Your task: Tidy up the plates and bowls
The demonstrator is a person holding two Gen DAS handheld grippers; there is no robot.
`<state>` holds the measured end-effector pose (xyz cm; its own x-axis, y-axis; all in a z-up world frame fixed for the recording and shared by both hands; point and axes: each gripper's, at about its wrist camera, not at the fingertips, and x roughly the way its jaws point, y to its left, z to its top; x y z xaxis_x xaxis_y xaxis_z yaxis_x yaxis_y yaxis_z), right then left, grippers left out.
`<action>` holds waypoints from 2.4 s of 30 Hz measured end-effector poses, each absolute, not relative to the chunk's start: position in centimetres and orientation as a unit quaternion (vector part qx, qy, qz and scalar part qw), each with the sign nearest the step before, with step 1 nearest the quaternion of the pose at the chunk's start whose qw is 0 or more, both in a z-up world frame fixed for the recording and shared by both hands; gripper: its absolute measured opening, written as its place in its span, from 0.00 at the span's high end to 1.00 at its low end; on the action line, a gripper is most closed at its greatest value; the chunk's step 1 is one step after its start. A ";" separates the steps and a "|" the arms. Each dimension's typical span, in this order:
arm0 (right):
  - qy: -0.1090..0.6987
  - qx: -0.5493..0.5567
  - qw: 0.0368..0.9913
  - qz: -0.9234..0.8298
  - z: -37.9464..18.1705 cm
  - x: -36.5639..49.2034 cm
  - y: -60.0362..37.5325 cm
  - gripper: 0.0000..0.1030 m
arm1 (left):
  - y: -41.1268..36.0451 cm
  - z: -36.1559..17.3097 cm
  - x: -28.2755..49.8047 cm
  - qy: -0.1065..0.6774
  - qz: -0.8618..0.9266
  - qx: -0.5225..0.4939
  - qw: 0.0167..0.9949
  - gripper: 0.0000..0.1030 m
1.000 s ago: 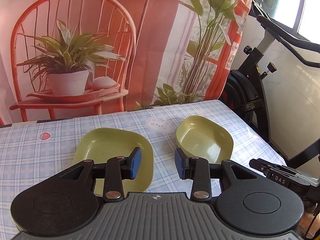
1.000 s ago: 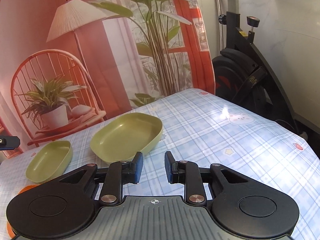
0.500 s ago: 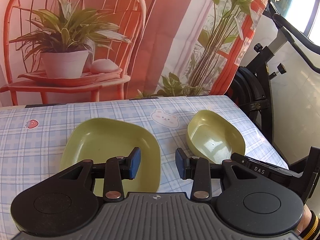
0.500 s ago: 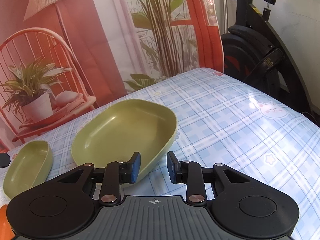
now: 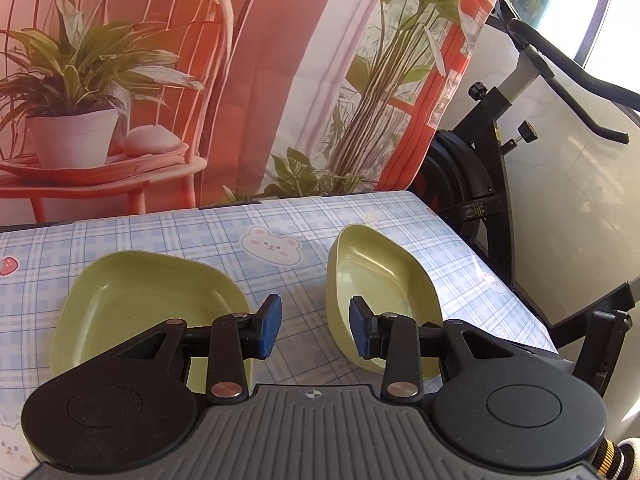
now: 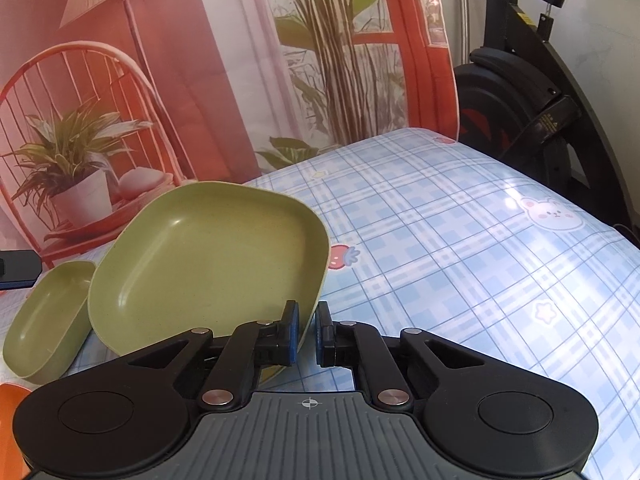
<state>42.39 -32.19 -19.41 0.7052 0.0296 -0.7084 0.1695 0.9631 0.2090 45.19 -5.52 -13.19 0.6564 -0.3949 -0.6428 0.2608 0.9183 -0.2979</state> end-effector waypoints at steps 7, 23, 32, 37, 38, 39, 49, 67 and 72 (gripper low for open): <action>0.377 0.121 0.918 -0.035 -19.6 42.3 -31.9 0.93 | -8.0 -14.3 46.3 0.378 -0.190 -0.049 0.905 0.64; 0.383 0.121 0.915 -0.032 -18.9 41.8 -31.2 0.93 | -8.0 -15.7 46.4 0.414 -0.187 -0.041 0.890 0.85; 0.375 0.131 0.918 -0.011 -14.5 39.2 -29.0 0.93 | -5.7 -12.0 42.1 0.387 -0.190 -0.043 0.901 0.85; 0.372 0.132 0.919 0.008 -11.9 37.4 -26.6 0.93 | -3.2 -10.6 39.0 0.377 -0.184 -0.053 0.906 0.84; 0.372 0.132 0.919 0.012 -11.5 37.1 -26.1 0.93 | -2.8 -10.5 38.5 0.376 -0.181 -0.058 0.907 0.84; 0.372 0.131 0.919 0.017 -11.1 36.7 -25.5 0.93 | -2.0 -10.3 37.8 0.375 -0.177 -0.069 0.907 0.84; 0.389 0.105 0.913 0.062 -10.0 34.1 -19.0 0.93 | 3.2 -10.1 31.8 0.354 -0.141 -0.122 0.916 0.84; 0.441 0.060 0.892 0.074 -12.4 32.9 -13.9 0.93 | 6.4 -13.7 28.7 0.377 -0.097 -0.164 0.906 0.84; 0.451 0.053 0.888 0.073 -12.9 33.1 -13.5 0.93 | 6.4 -14.5 28.6 0.392 -0.096 -0.164 0.900 0.84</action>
